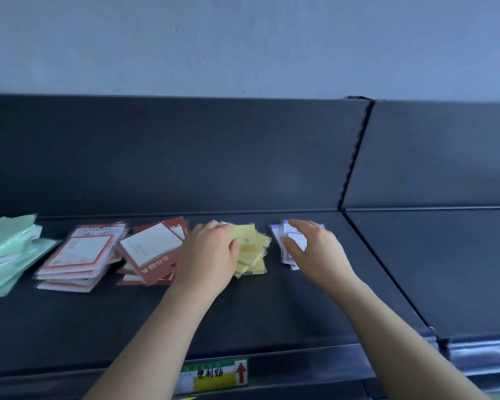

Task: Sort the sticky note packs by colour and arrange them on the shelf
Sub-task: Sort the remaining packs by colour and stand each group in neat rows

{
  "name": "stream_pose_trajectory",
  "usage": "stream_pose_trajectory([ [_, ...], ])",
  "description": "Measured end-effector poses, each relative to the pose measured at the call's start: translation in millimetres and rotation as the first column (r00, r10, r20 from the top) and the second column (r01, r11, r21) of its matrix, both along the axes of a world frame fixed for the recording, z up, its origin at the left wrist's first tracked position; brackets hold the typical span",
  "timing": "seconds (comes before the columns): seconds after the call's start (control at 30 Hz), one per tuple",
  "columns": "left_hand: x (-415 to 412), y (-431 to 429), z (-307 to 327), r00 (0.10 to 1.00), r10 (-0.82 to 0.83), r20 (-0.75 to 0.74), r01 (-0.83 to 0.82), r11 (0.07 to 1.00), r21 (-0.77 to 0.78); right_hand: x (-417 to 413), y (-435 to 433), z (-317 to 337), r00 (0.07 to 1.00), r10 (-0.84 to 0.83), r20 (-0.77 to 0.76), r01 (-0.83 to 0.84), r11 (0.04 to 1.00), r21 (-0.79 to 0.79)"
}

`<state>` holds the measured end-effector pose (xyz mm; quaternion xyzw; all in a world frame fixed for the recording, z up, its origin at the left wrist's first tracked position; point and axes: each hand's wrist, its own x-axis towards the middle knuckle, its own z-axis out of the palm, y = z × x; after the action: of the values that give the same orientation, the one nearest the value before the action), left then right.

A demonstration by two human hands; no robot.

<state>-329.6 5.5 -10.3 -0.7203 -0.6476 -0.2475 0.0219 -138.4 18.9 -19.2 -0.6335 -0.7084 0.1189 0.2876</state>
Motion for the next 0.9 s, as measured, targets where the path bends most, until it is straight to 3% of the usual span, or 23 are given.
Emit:
stream_pose_trajectory([
  [0.33,104,-19,-2,0.986,-0.154,0.059,0.15,0.987,0.062,110,-40,4,0.982,-0.126,0.141,0.115,0.99,0.086],
  [0.7,313,-30,-9,0.956,-0.264,0.128,0.261,0.964,0.04,314,-76,1,0.959,-0.213,0.185,0.202,0.976,0.076],
  [0.9,408,-19,-15,0.947,-0.308,0.094,0.312,0.95,-0.028,409,-79,-12,0.948,-0.262,0.184,0.26,0.965,0.035],
])
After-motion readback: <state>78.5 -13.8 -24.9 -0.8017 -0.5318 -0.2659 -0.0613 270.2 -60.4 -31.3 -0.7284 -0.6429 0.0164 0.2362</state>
